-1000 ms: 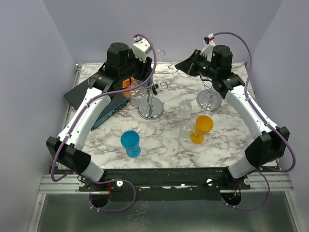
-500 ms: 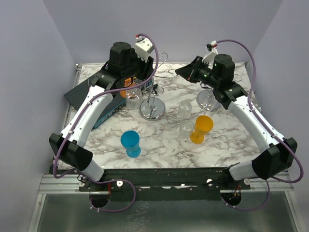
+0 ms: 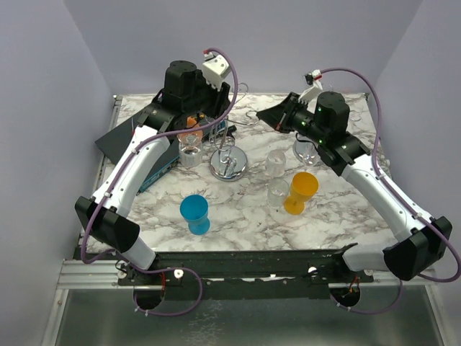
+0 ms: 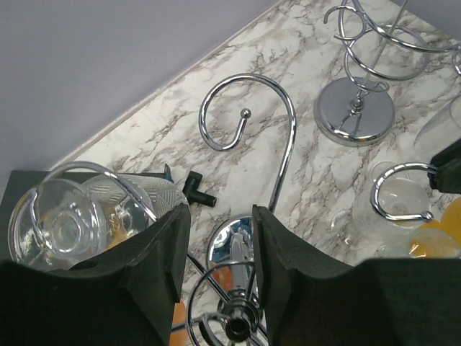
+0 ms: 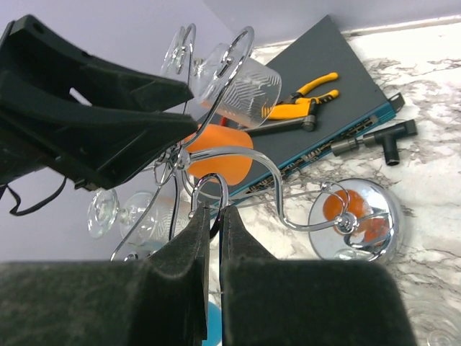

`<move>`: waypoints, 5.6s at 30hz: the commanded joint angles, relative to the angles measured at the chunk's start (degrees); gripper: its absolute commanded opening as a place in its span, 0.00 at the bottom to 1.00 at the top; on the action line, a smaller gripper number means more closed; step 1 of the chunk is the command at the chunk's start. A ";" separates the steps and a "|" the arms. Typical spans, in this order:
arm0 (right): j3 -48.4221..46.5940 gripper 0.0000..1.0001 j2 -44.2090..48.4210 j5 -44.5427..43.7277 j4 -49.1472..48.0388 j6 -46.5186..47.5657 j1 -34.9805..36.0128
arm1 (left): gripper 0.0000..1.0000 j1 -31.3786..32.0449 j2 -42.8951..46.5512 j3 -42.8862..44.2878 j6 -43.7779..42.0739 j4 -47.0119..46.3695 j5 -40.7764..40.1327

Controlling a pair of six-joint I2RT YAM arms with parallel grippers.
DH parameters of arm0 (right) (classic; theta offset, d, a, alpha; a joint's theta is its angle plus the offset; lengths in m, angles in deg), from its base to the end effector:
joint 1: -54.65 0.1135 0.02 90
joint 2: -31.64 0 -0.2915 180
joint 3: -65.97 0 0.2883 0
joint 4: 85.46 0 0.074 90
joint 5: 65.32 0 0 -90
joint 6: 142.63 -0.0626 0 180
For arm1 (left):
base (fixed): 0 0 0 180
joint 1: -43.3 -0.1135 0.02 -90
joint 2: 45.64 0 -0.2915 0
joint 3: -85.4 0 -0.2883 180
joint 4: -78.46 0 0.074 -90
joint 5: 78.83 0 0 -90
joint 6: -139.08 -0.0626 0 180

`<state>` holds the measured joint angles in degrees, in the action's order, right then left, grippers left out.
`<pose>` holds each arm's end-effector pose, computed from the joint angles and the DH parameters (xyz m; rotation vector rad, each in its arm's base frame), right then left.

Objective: Place the wine glass upside down on the wine glass rack
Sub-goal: Adjust the wine rack at the center of the board, then pick up the wine glass at the center of the board, then turn the wine glass upside down at the wine rack.

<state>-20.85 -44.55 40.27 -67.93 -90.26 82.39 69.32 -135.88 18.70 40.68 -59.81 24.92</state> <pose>0.3171 0.1858 0.4336 -0.0622 1.8066 1.0656 0.3657 -0.1951 0.4748 0.7205 1.7696 -0.4360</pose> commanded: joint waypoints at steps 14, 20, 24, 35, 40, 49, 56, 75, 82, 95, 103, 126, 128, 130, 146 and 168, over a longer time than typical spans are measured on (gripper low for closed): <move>-3.37 0.15 3.26 -6.05 9.78 7.19 3.72 | 0.45 -0.09 2.00 -0.35 -1.01 -0.33 1.31; -10.85 0.46 3.18 -11.43 14.95 12.76 3.67 | 0.45 -0.09 3.50 -0.99 -0.37 -0.33 2.88; -14.79 0.52 1.97 -12.96 16.26 14.85 3.63 | 0.45 -0.09 4.66 -1.69 -0.30 -0.28 3.65; -18.05 0.54 -4.10 -10.93 15.25 15.36 3.45 | 0.45 -0.09 5.99 -3.03 -0.87 -0.38 4.04; -17.90 0.54 -4.52 -11.18 15.80 15.40 3.37 | 0.45 -0.09 5.99 -2.55 -0.57 -0.35 4.49; -16.84 0.54 -2.77 -13.15 17.95 15.92 2.94 | 0.74 -0.09 6.17 2.68 4.16 0.39 6.04; -16.47 0.61 0.67 -15.04 22.38 16.53 2.61 | 0.98 -0.11 8.13 7.14 6.69 3.15 6.50; 6.87 0.70 20.17 -18.72 46.31 8.25 2.62 | 0.99 -0.18 29.51 -13.91 -3.15 14.72 2.11; 14.88 0.67 17.83 -16.06 43.09 6.96 2.66 | 0.99 -0.18 32.29 -18.60 -5.04 15.53 1.54; 17.78 0.31 14.36 -19.48 39.23 8.28 2.66 | 0.99 -0.18 33.31 -19.96 -3.94 15.54 2.56; 14.64 0.00 16.66 -23.57 45.07 8.75 2.64 | 0.99 -0.18 32.79 -19.26 -3.14 15.55 4.66; -27.63 0.00 15.26 -25.17 67.14 11.97 2.66 | 0.99 -0.18 24.80 -11.12 7.94 13.08 14.02; -31.19 0.00 13.83 -21.60 65.97 12.01 2.62 | 0.99 -0.18 24.20 -10.51 9.81 12.66 15.82; -32.59 0.00 13.36 -17.55 63.33 11.86 2.66 | 0.99 -0.18 23.56 -10.58 11.79 11.87 17.76; -28.40 0.00 13.93 -2.50 33.11 9.93 2.66 | 0.99 -0.18 15.25 -3.37 17.37 8.78 25.62; -18.91 0.00 13.88 3.93 16.08 5.63 2.65 | 0.95 -0.18 9.40 2.53 15.63 4.31 22.48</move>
<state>-41.72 -31.83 41.08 -48.35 -82.94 85.28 69.19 -125.61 18.07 58.01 -53.10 48.99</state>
